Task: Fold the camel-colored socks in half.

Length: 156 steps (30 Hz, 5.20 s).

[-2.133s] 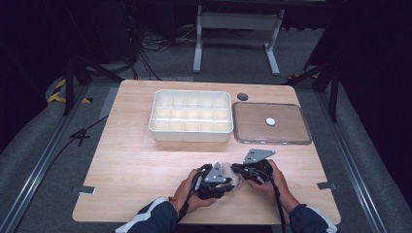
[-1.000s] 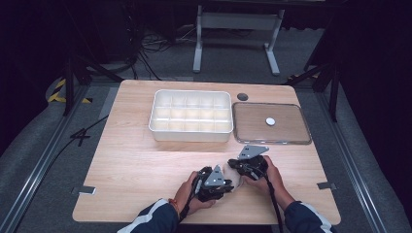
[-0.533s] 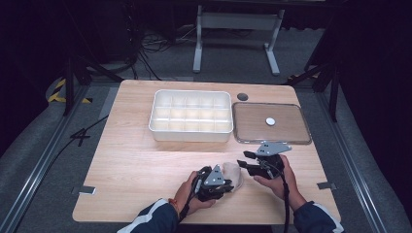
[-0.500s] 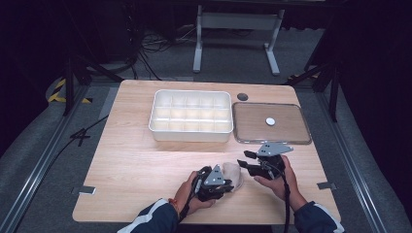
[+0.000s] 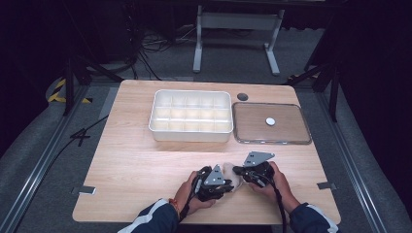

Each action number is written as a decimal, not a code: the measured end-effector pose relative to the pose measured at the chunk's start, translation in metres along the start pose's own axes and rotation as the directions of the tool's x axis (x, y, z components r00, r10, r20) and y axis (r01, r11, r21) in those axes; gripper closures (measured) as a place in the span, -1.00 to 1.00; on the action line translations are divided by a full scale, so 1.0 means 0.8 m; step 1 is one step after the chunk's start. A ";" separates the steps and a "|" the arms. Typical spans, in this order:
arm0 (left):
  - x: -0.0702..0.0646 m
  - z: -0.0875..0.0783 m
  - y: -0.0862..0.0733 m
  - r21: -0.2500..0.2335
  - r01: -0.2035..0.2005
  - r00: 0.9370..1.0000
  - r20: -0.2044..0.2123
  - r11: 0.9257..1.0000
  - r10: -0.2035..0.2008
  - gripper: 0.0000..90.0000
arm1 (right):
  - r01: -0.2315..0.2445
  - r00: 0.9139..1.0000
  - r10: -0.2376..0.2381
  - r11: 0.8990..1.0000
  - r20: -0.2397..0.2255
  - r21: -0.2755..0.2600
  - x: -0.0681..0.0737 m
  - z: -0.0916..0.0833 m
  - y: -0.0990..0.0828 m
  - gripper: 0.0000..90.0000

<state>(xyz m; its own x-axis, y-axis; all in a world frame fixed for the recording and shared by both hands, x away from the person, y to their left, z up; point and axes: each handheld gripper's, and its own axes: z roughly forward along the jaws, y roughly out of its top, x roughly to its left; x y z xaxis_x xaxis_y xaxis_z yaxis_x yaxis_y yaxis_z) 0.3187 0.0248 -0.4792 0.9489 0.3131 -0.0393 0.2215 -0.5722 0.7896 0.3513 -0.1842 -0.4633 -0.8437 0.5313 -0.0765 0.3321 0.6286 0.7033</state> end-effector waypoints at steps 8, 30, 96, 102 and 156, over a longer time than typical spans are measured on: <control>-0.003 0.000 0.000 0.004 -0.014 1.000 -0.018 1.000 0.014 0.70 | -0.037 0.999 0.037 0.999 0.033 0.005 -0.012 0.007 -0.010 0.98; 0.007 -0.010 0.004 -0.016 0.029 0.999 0.015 0.999 -0.028 0.54 | -0.085 0.995 0.091 0.988 0.043 -0.126 -0.018 -0.031 0.004 0.63; 0.061 -0.161 -0.114 0.193 0.153 0.962 -0.253 0.969 -0.101 -0.53 | -0.078 0.971 0.080 0.997 -0.223 0.018 -0.002 -0.006 -0.001 0.68; 0.068 -0.162 -0.120 0.160 0.226 0.947 -0.269 0.961 -0.178 -0.62 | -0.048 0.977 0.049 0.999 -0.207 0.013 -0.002 -0.012 0.000 0.69; 0.071 -0.158 -0.125 0.114 0.247 0.932 -0.298 0.962 -0.204 -0.79 | -0.020 1.000 0.023 0.983 0.017 -0.184 -0.038 -0.085 0.024 0.70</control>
<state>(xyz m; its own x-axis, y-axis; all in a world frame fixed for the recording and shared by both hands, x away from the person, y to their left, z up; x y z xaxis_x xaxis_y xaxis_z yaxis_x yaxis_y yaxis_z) 0.3223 0.1955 -0.4833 0.7723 0.6350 -0.0152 0.4736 -0.5597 0.6801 0.3545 -0.2272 -0.3992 -0.8287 0.5551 -0.0719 0.2654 0.5028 0.8227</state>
